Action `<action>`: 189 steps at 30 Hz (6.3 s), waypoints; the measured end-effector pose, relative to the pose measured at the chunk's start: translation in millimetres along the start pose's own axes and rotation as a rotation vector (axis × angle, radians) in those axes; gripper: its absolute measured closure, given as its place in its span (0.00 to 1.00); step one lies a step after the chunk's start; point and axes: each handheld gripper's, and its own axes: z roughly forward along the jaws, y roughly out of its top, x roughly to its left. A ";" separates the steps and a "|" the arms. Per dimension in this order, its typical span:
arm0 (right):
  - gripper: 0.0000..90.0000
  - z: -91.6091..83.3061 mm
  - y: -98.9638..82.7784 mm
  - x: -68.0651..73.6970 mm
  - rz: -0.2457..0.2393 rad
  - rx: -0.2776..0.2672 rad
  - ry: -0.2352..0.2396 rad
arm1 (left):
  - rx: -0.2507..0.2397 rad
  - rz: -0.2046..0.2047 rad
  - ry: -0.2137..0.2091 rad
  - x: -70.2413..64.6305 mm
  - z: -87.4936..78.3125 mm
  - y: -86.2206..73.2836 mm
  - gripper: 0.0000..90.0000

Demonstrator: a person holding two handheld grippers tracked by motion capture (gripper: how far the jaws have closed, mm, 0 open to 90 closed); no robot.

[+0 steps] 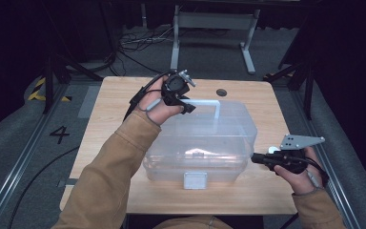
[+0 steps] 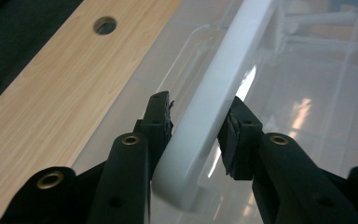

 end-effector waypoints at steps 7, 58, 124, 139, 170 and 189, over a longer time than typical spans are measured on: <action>1.00 -0.2 2.4 -1.2 0.007 -0.017 0.005 | -0.073 -0.044 0.008 -3.9 -21.8 -8.1 0.45; 1.00 -0.9 42.0 -10.7 0.090 -0.288 -0.101 | -0.321 -0.116 -0.078 -60.8 -74.0 -120.1 1.00; 0.67 -5.8 16.8 -18.4 0.246 -0.110 -0.368 | -0.398 -0.286 0.104 16.6 -30.7 -141.9 1.00; 0.49 15.4 38.6 -23.6 0.100 -0.319 -0.379 | -0.404 -0.271 0.108 20.8 -30.0 -138.1 1.00; 0.82 56.6 89.6 -13.8 0.125 -0.496 -0.700 | -0.389 -0.247 0.105 14.8 -32.4 -138.0 0.84; 0.86 59.4 105.0 -25.3 0.198 -0.490 -0.694 | -0.304 -0.141 -0.017 -29.3 -64.5 -155.8 0.72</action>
